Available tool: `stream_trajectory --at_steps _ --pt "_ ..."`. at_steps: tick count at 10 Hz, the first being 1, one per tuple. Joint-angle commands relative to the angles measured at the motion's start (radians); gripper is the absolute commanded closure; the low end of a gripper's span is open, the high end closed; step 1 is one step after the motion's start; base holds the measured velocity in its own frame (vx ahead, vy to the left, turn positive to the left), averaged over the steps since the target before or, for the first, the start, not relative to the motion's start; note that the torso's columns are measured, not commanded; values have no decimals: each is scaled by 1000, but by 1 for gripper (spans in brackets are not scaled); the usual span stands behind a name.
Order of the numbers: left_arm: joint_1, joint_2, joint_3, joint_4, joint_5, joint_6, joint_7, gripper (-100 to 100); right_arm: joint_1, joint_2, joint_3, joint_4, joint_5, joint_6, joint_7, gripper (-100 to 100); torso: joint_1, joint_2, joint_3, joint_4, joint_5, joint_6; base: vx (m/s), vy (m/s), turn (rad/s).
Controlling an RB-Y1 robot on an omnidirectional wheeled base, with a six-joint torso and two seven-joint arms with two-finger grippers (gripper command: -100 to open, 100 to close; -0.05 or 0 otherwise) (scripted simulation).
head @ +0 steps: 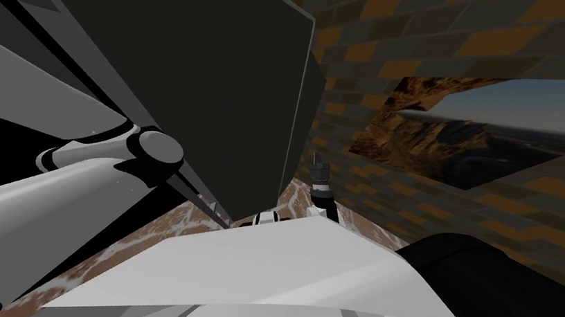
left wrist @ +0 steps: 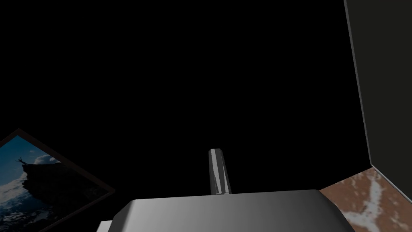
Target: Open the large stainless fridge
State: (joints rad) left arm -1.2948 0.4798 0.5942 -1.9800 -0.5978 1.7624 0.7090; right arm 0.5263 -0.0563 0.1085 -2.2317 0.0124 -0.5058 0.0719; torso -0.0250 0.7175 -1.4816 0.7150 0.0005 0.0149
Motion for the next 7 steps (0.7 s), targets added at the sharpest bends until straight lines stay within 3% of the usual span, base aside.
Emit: stream_trajectory --at_steps 1,7 --pt "18 7 1 7 -21 1 -1 -100 0 0 0 0 0 0 0 0 7 -1 -6 7 -5 -2 -48 -106 132" --pt "68 18 -4 29 -77 9 -6 -100 0 0 0 0 0 0 0 0 7 -24 -22 -7 -2 7 -33 -171 75"
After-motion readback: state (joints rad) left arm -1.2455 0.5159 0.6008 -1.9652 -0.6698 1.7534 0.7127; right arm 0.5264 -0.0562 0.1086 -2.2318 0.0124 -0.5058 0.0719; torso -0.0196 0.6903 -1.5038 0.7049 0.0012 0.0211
